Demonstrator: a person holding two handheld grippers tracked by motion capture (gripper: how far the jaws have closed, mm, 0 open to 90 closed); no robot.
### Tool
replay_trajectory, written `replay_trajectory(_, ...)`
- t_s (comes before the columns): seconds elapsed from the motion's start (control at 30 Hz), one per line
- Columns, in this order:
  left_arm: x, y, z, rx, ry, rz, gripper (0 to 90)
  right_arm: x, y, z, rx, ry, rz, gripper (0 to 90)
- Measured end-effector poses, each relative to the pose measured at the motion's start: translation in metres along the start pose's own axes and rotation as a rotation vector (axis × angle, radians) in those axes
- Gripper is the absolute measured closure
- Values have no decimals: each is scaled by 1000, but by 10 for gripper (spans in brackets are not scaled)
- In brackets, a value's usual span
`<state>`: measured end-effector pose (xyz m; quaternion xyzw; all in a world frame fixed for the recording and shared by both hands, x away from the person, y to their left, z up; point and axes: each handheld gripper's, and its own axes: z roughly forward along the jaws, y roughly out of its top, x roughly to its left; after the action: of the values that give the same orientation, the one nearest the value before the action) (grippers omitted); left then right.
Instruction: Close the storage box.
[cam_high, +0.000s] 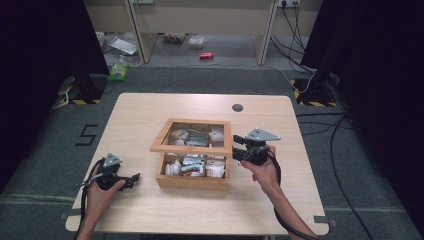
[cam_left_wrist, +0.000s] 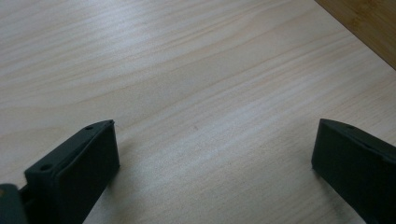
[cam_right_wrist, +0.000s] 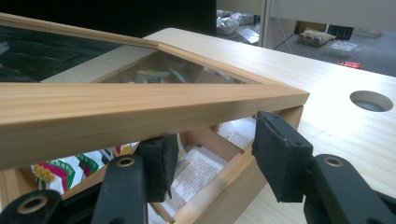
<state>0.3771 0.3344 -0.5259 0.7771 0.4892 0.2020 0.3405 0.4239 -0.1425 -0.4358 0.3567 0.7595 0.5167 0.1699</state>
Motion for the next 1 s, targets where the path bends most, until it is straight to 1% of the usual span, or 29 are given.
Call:
replay_trajectory(0.07, 0, 0, 0, 0, 0, 0, 0, 1, -2, -2, -1, 3, 8, 504)
replay_trajectory(0.3, 0, 0, 0, 0, 0, 0, 0, 3, -9, -6, 11, 5, 5, 503)
replay_trajectory(0.4, 0, 0, 0, 0, 0, 0, 0, 2, -12, -8, 18, 9, 11, 503)
replay_trajectory(0.63, 0, 0, 0, 0, -1, 0, 0, 0, -17, -13, 28, 4, 5, 503)
replay_trajectory(0.73, 0, 0, 0, 0, -1, 0, 0, 0, -20, -13, 30, 13, 5, 523)
replay_trajectory(0.83, 0, 0, 0, 0, -1, 0, 0, 1, -23, -11, 43, 11, -3, 523)
replay_trajectory(1.0, 0, 0, 0, 0, -1, -1, 0, 1, -26, -10, 47, 14, 3, 523)
